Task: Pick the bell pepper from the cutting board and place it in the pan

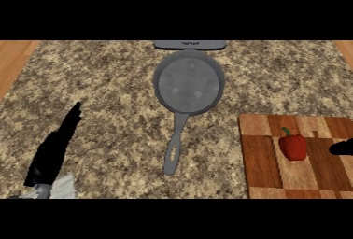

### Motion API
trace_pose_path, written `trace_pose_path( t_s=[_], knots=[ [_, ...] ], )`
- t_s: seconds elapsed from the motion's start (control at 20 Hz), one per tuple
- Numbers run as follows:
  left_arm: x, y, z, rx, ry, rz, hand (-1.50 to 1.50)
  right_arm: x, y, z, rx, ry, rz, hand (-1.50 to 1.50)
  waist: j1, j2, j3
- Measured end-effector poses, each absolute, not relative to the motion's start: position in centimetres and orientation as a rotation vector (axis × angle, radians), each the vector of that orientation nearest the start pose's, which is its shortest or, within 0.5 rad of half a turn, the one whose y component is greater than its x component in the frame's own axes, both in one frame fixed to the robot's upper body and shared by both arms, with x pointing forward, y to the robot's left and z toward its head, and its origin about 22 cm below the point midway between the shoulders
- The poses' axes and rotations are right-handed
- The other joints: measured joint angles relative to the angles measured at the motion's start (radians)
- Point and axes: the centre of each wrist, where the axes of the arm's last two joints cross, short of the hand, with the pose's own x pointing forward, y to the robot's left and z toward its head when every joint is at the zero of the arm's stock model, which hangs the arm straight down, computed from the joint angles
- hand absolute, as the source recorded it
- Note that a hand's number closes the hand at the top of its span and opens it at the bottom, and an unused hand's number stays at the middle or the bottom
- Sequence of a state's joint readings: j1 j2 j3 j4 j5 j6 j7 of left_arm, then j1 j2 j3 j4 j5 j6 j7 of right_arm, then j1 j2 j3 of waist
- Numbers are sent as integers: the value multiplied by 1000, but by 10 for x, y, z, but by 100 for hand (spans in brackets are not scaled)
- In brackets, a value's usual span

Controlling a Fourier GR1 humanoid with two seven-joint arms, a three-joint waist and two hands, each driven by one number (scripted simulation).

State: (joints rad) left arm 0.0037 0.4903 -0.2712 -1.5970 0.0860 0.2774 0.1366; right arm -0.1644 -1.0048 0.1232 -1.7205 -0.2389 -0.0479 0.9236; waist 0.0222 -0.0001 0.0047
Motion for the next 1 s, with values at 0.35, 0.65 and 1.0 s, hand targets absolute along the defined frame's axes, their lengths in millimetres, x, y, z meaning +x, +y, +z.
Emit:
trace_pose_path(
  t_s=[0.35,0.65,1.0],
  knots=[
    [226,285,20,333,-1422,-297,0,292,-329,174,-630,-757,481,-150,3,-2,4],
    [227,288,22,331,-1425,-300,0,306,-316,168,-598,-658,589,-150,1,-2,5],
    [230,285,26,329,-1410,-294,0,321,-300,156,-566,-580,659,-150,-1,-1,1]
  ],
)
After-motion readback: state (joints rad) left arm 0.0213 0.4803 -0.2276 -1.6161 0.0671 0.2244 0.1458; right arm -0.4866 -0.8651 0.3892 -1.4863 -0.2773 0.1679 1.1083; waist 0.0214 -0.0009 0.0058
